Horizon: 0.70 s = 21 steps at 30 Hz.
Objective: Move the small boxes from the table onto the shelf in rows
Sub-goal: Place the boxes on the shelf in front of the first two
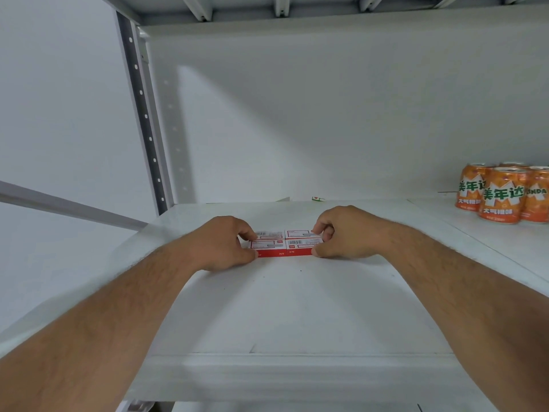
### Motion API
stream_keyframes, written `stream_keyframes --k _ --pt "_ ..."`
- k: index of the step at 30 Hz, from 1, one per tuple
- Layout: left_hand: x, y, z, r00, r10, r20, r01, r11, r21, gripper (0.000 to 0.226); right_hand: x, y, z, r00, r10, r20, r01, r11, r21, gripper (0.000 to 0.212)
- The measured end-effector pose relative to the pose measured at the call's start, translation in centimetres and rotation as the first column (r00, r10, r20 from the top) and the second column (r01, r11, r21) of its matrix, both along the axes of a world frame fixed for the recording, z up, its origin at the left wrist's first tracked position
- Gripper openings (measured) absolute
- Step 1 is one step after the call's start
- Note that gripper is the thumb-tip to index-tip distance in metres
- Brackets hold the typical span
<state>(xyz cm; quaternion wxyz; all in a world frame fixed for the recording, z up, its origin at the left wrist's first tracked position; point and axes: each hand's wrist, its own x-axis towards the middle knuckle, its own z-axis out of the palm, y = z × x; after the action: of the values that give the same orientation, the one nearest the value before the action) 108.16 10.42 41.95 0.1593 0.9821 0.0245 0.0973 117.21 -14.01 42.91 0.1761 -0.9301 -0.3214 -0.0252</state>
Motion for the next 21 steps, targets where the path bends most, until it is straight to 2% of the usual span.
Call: stream_keyframes --k 11,14,17,21 --pt "-0.2 -0.4 0.0 1.000 0.006 0.020 -0.006 1.000 0.027 0.037 -0.9 0.1 0.2 1.000 -0.014 0.010 0.015 0.999 -0.040 0.033" --pt "-0.7 -0.7 0.2 1.000 0.004 0.010 -0.005 1.000 0.021 0.044 -1.6 -0.2 0.7 0.999 -0.028 0.017 0.029 0.998 -0.059 0.033" --pt "-1.6 -1.1 0.8 1.000 0.010 -0.009 -0.010 0.999 0.034 0.062 -2.8 -0.8 1.7 0.994 -0.055 0.091 0.065 0.992 -0.111 0.042" --pt "-3.0 -1.1 1.4 0.999 0.022 -0.049 -0.019 0.998 0.060 0.069 -4.9 -1.3 2.2 0.988 -0.069 0.138 0.089 0.985 -0.146 0.054"
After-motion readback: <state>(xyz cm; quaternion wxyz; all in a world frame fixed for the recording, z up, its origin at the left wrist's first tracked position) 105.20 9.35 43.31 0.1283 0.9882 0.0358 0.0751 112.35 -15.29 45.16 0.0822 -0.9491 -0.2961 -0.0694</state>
